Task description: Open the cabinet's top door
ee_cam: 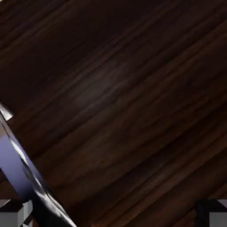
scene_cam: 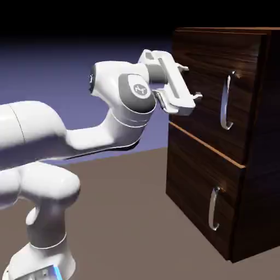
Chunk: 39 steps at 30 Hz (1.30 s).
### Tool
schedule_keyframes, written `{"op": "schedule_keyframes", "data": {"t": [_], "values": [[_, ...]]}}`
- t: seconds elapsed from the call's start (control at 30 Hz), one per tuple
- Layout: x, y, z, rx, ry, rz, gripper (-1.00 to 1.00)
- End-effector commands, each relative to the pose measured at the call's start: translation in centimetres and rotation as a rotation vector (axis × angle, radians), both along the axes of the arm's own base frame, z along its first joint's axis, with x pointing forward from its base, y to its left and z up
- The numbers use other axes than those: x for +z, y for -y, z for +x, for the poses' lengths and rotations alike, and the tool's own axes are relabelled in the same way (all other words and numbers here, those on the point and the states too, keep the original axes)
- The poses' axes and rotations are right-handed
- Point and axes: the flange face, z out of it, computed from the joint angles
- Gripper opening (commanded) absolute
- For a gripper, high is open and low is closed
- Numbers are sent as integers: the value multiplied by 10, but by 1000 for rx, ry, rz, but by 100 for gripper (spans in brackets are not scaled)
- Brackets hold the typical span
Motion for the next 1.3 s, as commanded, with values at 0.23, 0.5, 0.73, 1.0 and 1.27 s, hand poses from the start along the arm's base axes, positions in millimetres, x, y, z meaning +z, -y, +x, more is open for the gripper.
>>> {"op": "schedule_keyframes", "data": {"t": [0.23, 0.5, 0.73, 1.0, 1.27], "values": [[-41, 34, 26, 7, 96, -411, 0], [-50, 36, 82, 7, 110, -485, 0], [-50, 17, 34, -116, 79, -491, -100], [-50, -29, -40, -327, 26, -498, -100], [-50, -75, -90, -489, -15, -502, -100]]}}
